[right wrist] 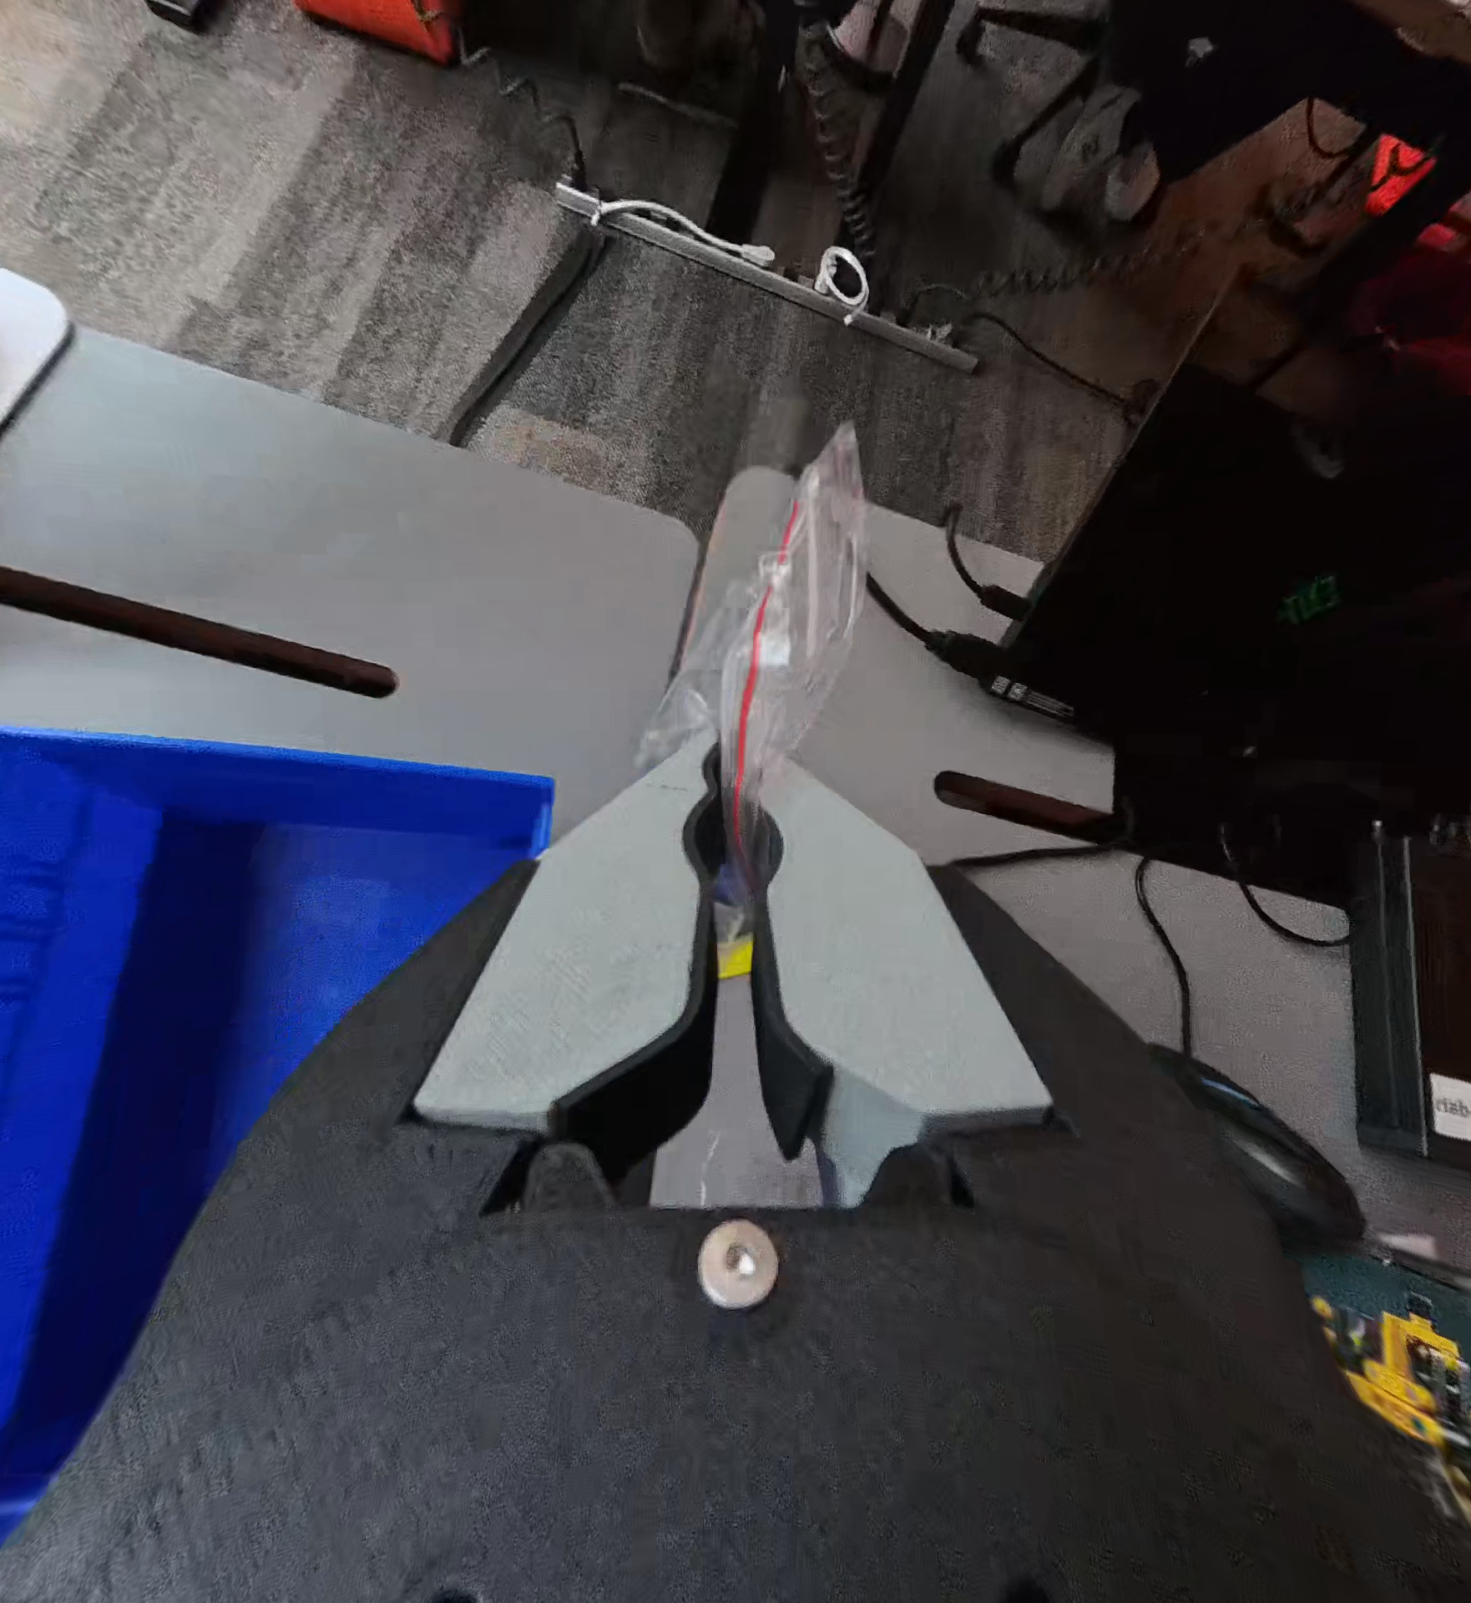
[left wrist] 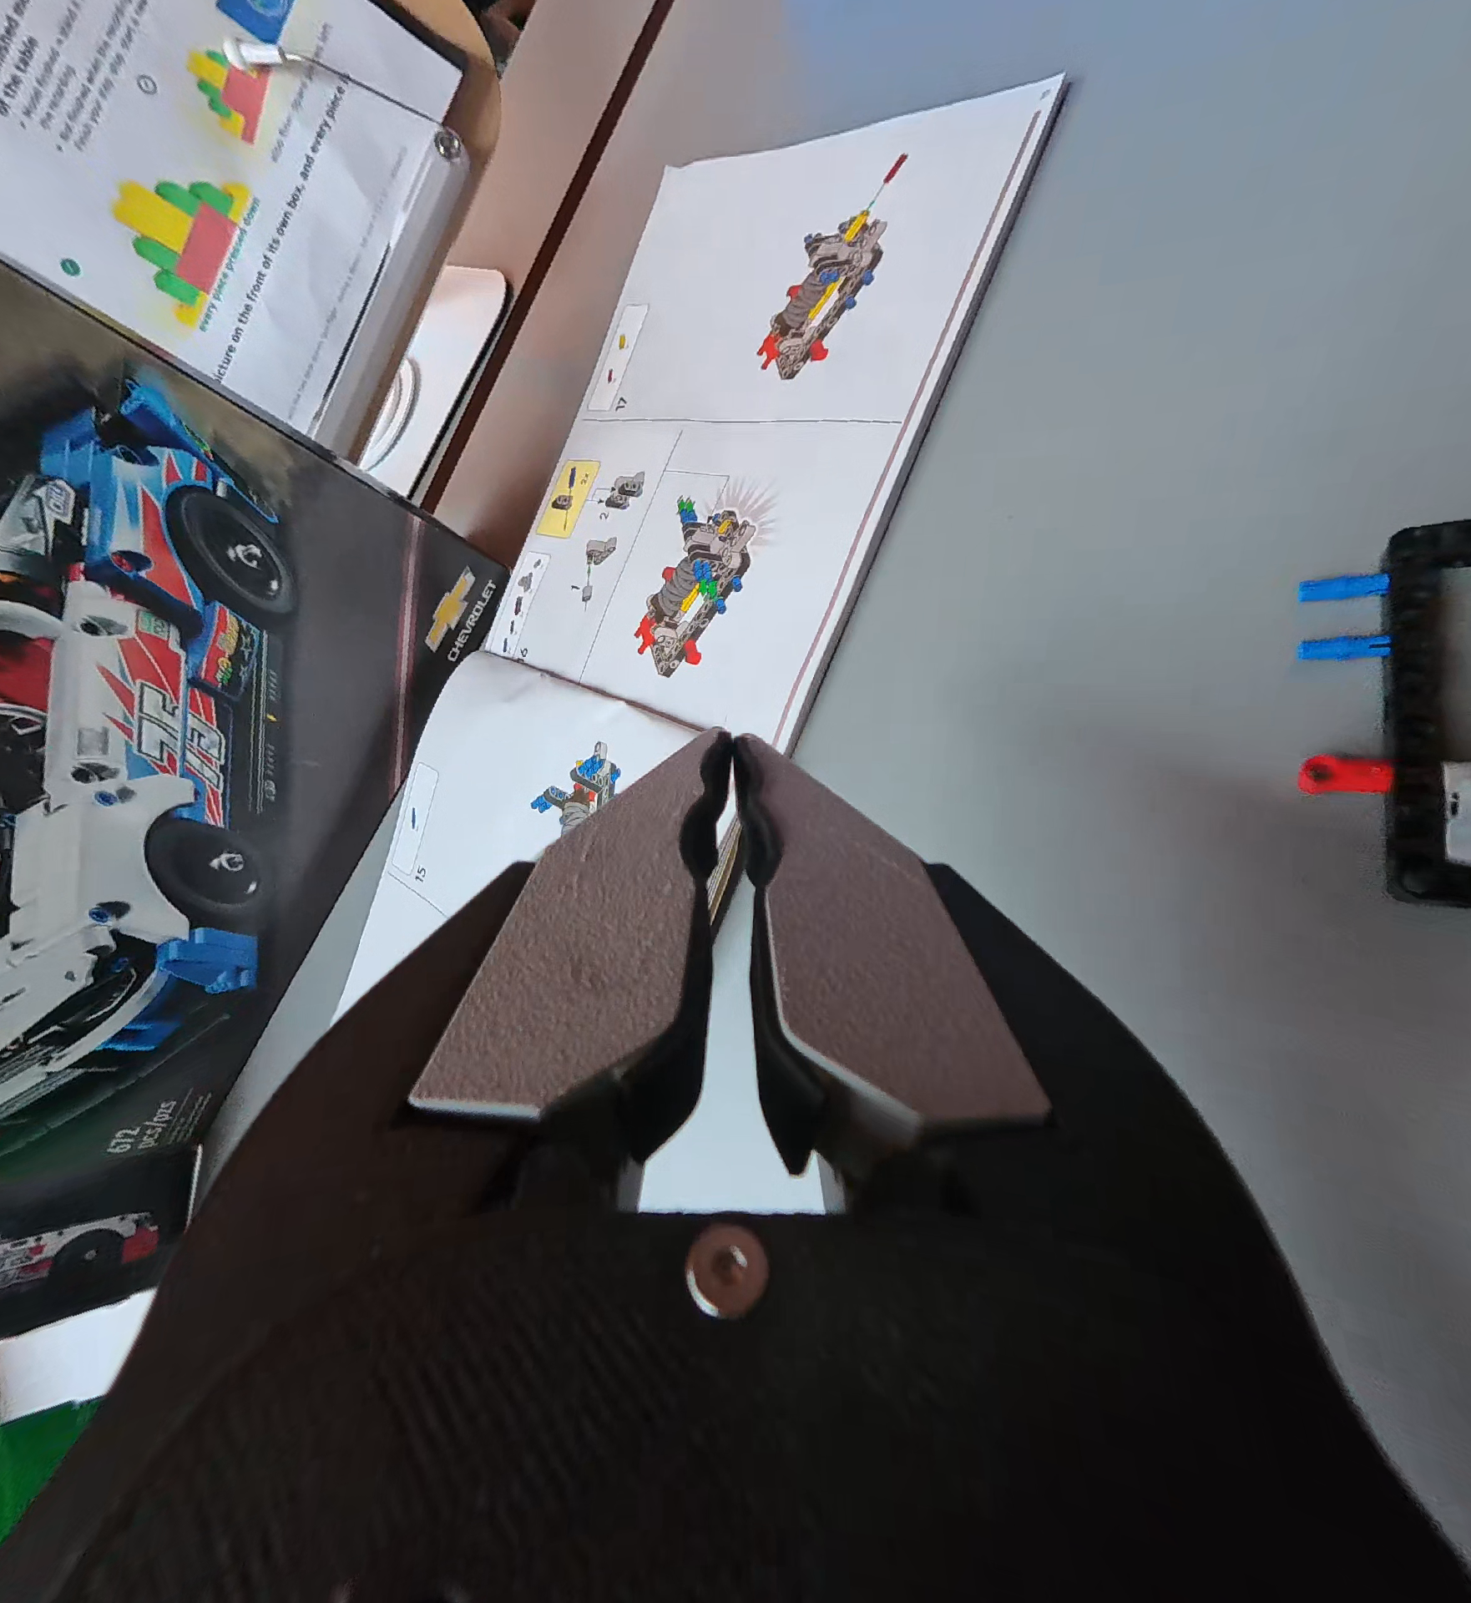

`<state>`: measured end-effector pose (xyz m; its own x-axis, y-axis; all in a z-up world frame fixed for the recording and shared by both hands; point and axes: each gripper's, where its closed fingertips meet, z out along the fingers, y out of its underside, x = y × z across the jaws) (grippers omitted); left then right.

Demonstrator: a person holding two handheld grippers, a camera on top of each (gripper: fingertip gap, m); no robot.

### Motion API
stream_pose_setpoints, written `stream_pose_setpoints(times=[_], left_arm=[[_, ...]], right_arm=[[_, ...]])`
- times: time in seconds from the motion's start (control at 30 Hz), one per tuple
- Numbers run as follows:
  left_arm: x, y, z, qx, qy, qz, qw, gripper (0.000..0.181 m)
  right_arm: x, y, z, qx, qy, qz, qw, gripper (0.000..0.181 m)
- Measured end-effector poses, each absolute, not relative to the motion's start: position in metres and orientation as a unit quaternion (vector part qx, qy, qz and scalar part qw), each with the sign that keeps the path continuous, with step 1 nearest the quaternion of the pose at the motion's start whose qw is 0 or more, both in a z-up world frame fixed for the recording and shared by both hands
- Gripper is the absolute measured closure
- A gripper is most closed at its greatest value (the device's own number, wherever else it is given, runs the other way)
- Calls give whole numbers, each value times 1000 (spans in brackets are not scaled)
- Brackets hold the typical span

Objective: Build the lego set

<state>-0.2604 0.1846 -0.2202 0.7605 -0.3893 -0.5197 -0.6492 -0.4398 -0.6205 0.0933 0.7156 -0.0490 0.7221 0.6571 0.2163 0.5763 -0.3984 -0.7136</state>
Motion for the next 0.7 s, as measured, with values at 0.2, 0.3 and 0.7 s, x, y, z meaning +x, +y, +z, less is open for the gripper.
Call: stream_pose_setpoints(times=[0.2,0.3,0.7], left_arm=[[-254,193,-218,-833,303,133,443,181],[-254,195,-218,-830,312,139,441,181],[-247,186,-219,-833,303,117,447,181]], right_arm=[[152,744,-164,-892,-316,3,324,181],[174,752,-174,-887,-321,-59,327,181],[182,729,-192,-918,-322,-38,226,124]])
